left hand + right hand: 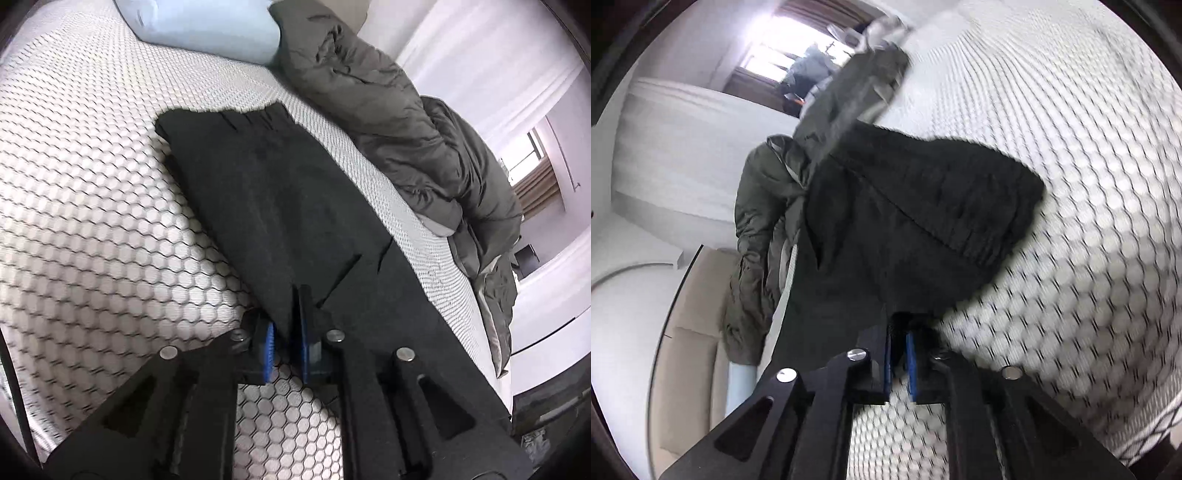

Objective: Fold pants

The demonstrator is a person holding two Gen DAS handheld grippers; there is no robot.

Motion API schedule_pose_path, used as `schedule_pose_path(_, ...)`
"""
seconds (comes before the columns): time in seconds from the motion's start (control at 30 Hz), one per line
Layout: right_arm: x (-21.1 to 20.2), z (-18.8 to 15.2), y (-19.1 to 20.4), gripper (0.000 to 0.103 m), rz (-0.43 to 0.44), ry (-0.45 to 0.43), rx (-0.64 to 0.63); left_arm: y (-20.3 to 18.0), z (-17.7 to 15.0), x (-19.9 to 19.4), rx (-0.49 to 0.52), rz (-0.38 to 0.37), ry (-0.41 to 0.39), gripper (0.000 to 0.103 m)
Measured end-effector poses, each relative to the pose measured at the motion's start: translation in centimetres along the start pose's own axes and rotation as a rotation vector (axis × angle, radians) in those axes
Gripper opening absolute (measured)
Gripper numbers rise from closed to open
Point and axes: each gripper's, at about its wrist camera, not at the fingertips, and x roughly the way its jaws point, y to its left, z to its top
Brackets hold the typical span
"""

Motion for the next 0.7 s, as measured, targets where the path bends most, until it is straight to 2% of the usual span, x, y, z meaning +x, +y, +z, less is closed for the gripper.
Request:
schedule_pose_path(0.03,-0.7,0.1,-0.3,0.020,0.016,-0.020,0.021,-0.2,0.0,-0.6,0.017,0.023,-0.012,0.019)
schedule_pose_path(0.07,-1.4,0.2,-0.4,0.039,0.019,-0.048,0.024,-0.6,-0.1,-1.4,0.038,0.037,-0.033,0.022)
schedule_pose_path(0.13,-3.3,0.2,-0.7,0.065,0.004,-0.143,0.026,-1.5,-0.4,-2.9,0.073,0.027,-0.052,0.039)
schedule_pose_path(0.17,-4.4,0.3,-0.9,0.067,0.009,-0.194,0.035,-2.1,-0.7,-3.6,0.091,0.020,-0.058,0.043)
schedule_pose_path(0.23,-5.1,0.9,-1.6,0.067,-0.009,-0.226,0.053,-3.7,-1.3,-4.5,0.125,-0.002,-0.059,0.057)
schedule_pose_path(0.27,-5.0,1.3,-1.8,0.067,-0.010,-0.221,0.065,-4.6,-1.7,-4.8,0.143,-0.022,-0.053,0.060)
schedule_pose_path(0.33,-3.5,2.5,-2.4,0.067,0.004,-0.171,0.110,-6.9,-3.0,-4.9,0.186,-0.080,-0.025,0.073)
schedule_pose_path(0.4,-2.1,3.4,-2.6,0.064,-0.012,-0.131,0.117,-9.4,-4.5,-4.7,0.226,-0.152,0.010,0.080)
schedule_pose_path(0.47,-0.9,3.8,-1.5,0.033,-0.074,-0.126,0.079,-11.9,-6.4,-3.7,0.286,-0.226,0.065,0.080)
schedule_pose_path(0.53,-1.4,3.7,-0.3,0.014,-0.045,-0.144,0.021,-13.5,-8.1,-2.6,0.336,-0.241,0.098,0.080)
schedule_pose_path(0.63,-3.9,3.1,0.3,0.013,-0.050,-0.194,-0.059,-13.2,-9.7,0.0,0.345,-0.199,0.152,0.080)
schedule_pose_path(0.67,-4.2,3.0,0.0,0.014,-0.065,-0.192,-0.057,-12.8,-9.9,0.7,0.334,-0.186,0.170,0.080)
schedule_pose_path(0.7,-3.8,3.1,-0.9,0.015,-0.116,-0.157,-0.034,-12.5,-10.1,1.3,0.327,-0.180,0.184,0.080)
